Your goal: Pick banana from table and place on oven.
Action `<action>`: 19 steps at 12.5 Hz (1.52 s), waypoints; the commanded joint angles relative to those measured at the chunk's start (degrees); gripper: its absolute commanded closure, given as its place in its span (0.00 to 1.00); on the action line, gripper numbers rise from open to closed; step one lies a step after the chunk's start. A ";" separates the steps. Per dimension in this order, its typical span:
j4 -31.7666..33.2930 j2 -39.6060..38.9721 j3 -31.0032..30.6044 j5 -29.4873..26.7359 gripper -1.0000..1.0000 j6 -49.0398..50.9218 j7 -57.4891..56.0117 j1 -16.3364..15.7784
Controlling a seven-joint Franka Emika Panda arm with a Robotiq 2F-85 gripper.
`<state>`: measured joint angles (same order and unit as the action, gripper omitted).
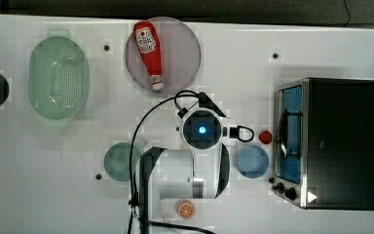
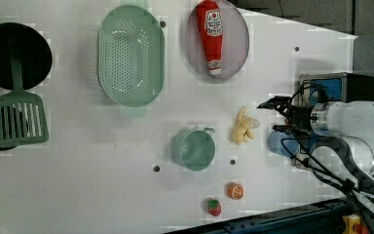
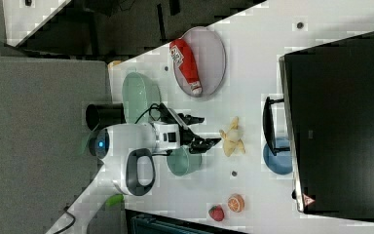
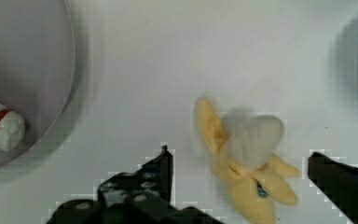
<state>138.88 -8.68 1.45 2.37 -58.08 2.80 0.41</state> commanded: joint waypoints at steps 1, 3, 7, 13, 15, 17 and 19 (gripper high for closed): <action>1.63 -4.71 1.24 0.06 0.00 -4.43 0.05 0.32; 2.24 -7.62 1.27 0.06 0.00 -7.68 0.05 0.35; 2.51 -11.22 1.30 0.06 0.16 -13.06 0.07 0.36; 2.45 -11.06 1.05 0.06 0.73 -14.85 0.07 0.30; 2.48 -8.59 0.93 0.06 0.73 -14.29 0.13 0.29; 2.22 -2.61 0.70 0.06 0.73 -9.92 0.13 0.29; 1.07 5.65 0.47 0.06 0.73 0.93 0.13 0.27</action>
<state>141.11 -7.91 1.66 3.13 -58.08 2.81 0.65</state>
